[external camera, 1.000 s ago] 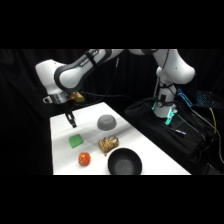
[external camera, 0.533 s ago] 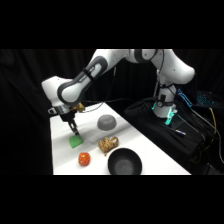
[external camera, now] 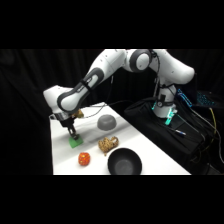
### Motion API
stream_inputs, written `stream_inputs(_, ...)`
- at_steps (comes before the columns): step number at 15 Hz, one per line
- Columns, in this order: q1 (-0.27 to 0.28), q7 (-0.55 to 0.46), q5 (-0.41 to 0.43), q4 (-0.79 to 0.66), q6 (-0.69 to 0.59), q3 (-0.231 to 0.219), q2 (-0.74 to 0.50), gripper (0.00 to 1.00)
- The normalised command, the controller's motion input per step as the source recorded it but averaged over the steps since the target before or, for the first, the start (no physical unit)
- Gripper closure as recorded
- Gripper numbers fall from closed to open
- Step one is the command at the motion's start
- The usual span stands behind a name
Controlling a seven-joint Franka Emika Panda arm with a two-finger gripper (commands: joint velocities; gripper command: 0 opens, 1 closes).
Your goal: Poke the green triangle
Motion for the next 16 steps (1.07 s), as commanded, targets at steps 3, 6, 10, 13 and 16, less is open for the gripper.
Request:
stream_inputs(3, -0.046, -0.06, 0.08, 0.41, -0.05, 0.082, 0.33, 1.0)
stream_inputs(6, -0.011, 0.0, 0.031, 0.2, -0.01, 0.024, 0.14, 1.0)
stream_inputs(10, 0.054, 0.05, -0.045, -0.25, 0.06, -0.04, -0.3, 0.99)
stream_inputs(13, 0.079, 0.07, -0.079, -0.5, -0.04, -0.066, -0.59, 0.99)
stream_inputs(16, 0.099, 0.14, -0.087, -0.55, -0.17, -0.096, -0.65, 0.73)
